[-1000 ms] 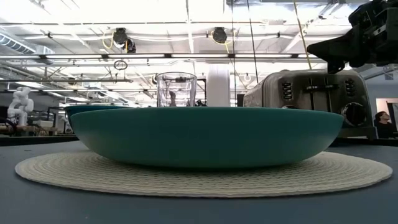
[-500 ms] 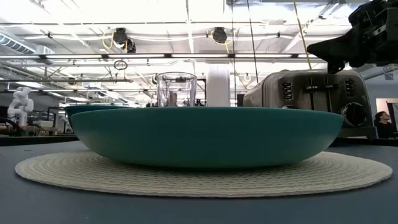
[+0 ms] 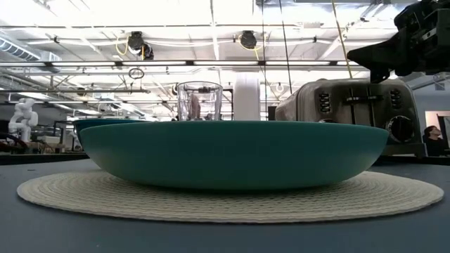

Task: Arrange a breakfast setting
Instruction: Pour the cereal into the blue bowl

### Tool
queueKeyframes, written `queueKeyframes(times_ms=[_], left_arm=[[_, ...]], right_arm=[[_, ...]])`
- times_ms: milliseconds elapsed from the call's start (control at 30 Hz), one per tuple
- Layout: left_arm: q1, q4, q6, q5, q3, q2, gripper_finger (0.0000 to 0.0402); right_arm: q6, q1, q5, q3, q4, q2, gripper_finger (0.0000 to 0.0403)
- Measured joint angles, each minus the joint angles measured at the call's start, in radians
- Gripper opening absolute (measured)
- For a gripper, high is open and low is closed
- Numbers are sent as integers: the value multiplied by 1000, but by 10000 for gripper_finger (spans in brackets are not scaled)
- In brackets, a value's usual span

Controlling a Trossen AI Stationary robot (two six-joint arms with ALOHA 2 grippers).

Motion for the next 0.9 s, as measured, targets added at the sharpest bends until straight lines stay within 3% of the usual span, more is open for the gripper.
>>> queueKeyframes(times_ms=[400, 900], left_arm=[[-108, -35, -55, -87, -8, 39, 136], [-199, -36, -134, -93, -23, 71, 136]], right_arm=[[0, 0, 0, 0, 0, 0, 18], [0, 0, 0, 0, 0, 0, 18]])
